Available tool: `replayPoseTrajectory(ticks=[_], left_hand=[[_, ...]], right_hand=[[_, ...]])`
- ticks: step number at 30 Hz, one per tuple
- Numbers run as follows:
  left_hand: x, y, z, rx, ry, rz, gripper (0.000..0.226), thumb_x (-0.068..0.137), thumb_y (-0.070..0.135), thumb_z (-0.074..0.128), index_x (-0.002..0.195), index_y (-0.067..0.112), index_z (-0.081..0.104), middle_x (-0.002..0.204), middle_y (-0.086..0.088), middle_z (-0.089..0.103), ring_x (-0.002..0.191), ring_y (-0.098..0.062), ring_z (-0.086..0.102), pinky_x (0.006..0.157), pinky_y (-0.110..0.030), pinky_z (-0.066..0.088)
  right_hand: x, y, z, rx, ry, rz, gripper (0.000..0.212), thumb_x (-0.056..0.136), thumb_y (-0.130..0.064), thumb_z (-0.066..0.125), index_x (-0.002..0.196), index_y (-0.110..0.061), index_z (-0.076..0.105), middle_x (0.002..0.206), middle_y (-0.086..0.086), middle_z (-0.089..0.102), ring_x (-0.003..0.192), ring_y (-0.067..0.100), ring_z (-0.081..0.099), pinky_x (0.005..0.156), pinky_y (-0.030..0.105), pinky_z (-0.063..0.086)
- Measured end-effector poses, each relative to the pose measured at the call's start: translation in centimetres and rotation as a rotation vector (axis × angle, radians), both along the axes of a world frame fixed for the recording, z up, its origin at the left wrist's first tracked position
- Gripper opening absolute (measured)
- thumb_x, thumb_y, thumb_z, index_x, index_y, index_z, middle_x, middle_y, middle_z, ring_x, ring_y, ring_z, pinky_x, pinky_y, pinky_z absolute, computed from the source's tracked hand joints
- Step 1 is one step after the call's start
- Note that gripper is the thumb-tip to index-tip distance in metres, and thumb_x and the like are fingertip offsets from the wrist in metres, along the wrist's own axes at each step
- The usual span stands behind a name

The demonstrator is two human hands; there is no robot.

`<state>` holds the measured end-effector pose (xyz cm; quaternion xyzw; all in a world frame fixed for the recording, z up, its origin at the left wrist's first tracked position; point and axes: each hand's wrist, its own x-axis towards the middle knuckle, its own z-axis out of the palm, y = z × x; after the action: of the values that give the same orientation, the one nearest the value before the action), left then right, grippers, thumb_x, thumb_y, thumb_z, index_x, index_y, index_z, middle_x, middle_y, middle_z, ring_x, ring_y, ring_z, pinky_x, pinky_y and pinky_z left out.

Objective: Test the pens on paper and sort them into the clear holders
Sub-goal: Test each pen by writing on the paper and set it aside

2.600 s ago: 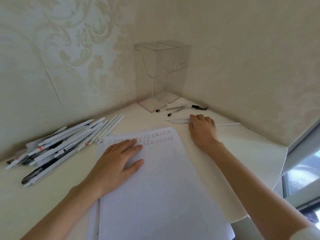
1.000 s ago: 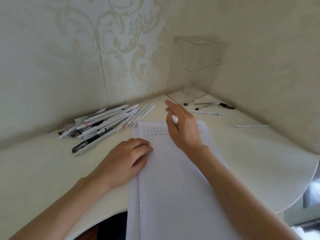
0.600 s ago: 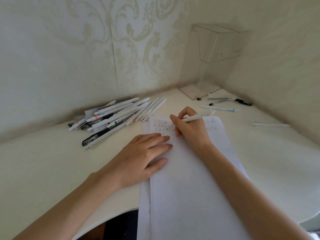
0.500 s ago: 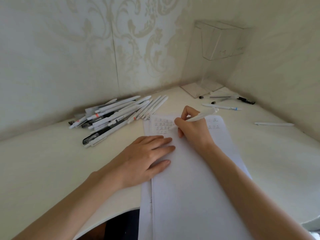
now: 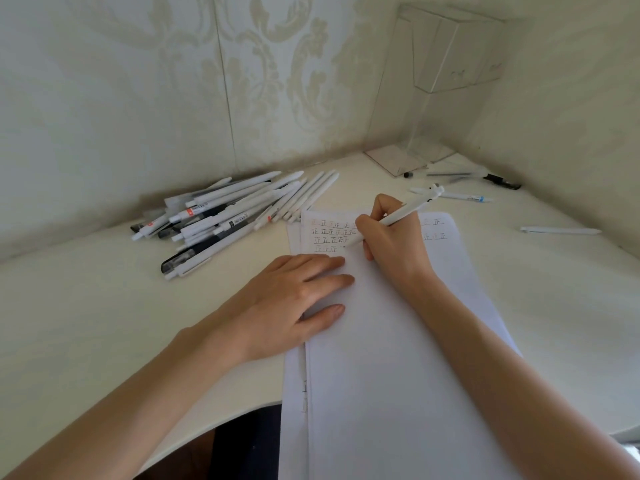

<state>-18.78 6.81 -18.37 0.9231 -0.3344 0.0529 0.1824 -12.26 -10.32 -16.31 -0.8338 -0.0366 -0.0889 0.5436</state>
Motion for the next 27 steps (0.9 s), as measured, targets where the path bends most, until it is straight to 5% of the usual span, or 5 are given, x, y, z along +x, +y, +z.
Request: replayPoseTrajectory(ticks=[27], left_hand=[[0.06, 0.08, -0.12, 0.001, 0.019, 0.002, 0.053, 0.09, 0.053, 0.026, 0.133, 0.028, 0.047, 0.143, 0.006, 0.039, 0.13, -0.006, 0.026, 0.103, -0.014, 0.011]], right_hand=[[-0.13, -0.16, 0.03, 0.031, 0.037, 0.061, 0.027, 0.075, -0.002, 0.052, 0.061, -0.013, 0.032, 0.05, 0.007, 0.036, 0.05, 0.015, 0.032, 0.048, 0.026, 0.026]])
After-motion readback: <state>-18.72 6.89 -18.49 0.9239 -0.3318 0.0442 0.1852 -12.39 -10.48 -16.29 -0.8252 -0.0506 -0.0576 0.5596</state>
